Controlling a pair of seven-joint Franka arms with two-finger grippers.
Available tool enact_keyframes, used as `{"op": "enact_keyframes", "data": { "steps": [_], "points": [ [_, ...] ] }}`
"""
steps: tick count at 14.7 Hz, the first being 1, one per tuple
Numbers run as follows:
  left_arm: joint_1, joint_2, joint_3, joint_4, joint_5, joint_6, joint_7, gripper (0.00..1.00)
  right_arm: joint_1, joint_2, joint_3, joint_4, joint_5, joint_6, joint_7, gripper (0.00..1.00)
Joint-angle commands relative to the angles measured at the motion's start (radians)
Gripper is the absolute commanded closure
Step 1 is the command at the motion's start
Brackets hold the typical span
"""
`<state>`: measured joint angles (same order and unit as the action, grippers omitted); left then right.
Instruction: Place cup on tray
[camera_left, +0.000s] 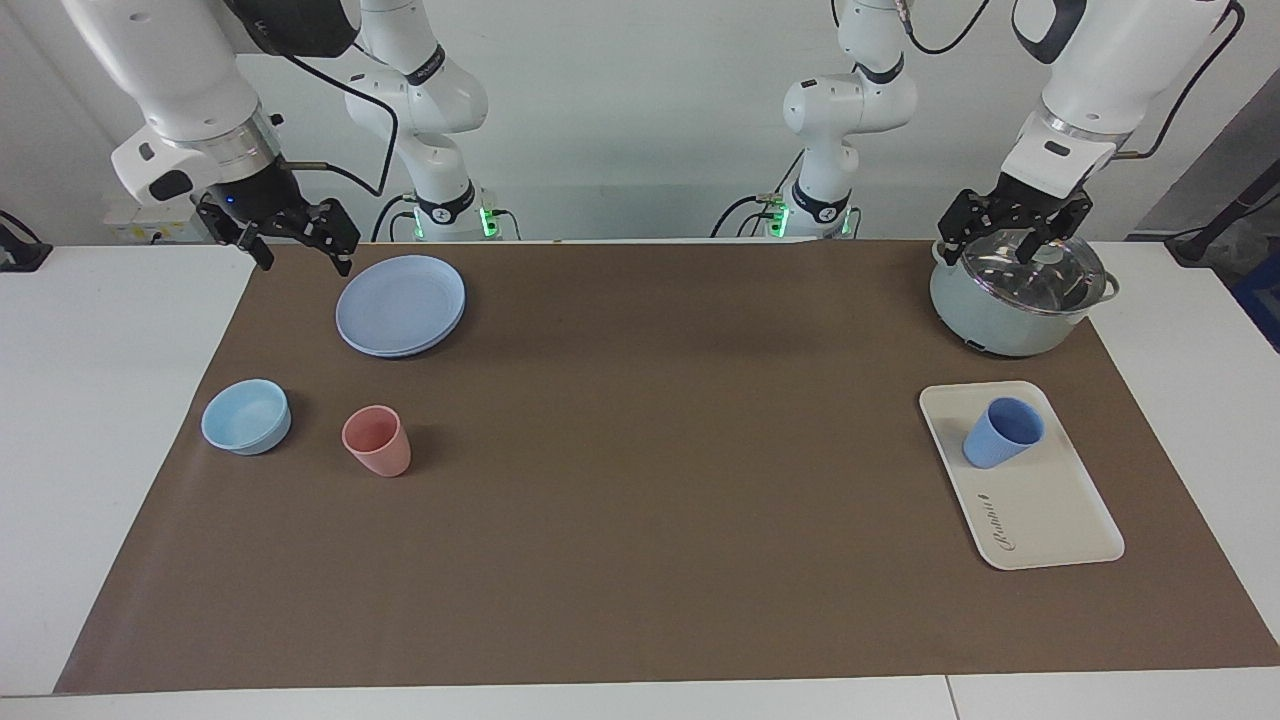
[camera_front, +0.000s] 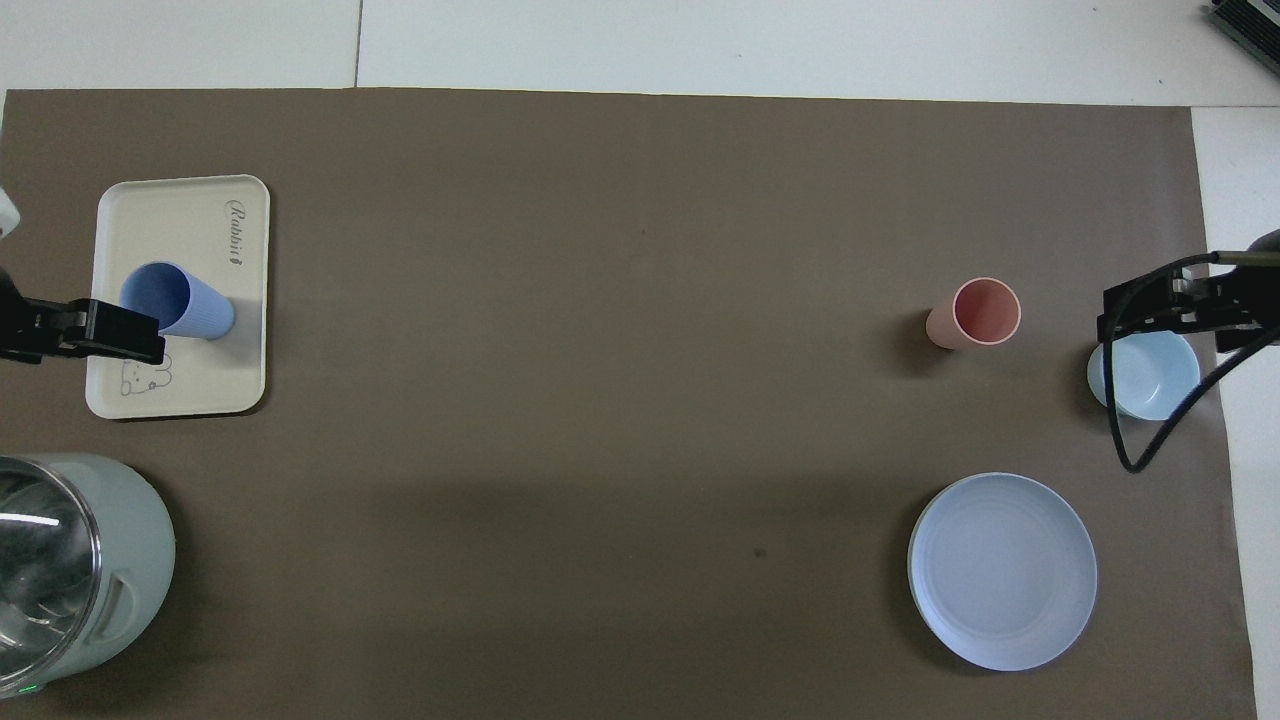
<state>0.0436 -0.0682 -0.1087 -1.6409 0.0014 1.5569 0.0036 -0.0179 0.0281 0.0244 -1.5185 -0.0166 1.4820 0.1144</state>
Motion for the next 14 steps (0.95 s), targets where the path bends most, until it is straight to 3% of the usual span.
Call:
{"op": "enact_keyframes", "data": {
  "steps": [1,14],
  "points": [
    [0.004,-0.004,-0.002,-0.002,0.002,-0.014,0.004,0.00,0.007,0.010,0.005,0.026,0.017,-0.028,0.007,0.00],
    [0.004,-0.004,-0.003,-0.002,0.002,-0.014,0.004,0.00,0.004,0.006,0.003,0.009,0.018,-0.032,0.005,0.00]
  ]
}}
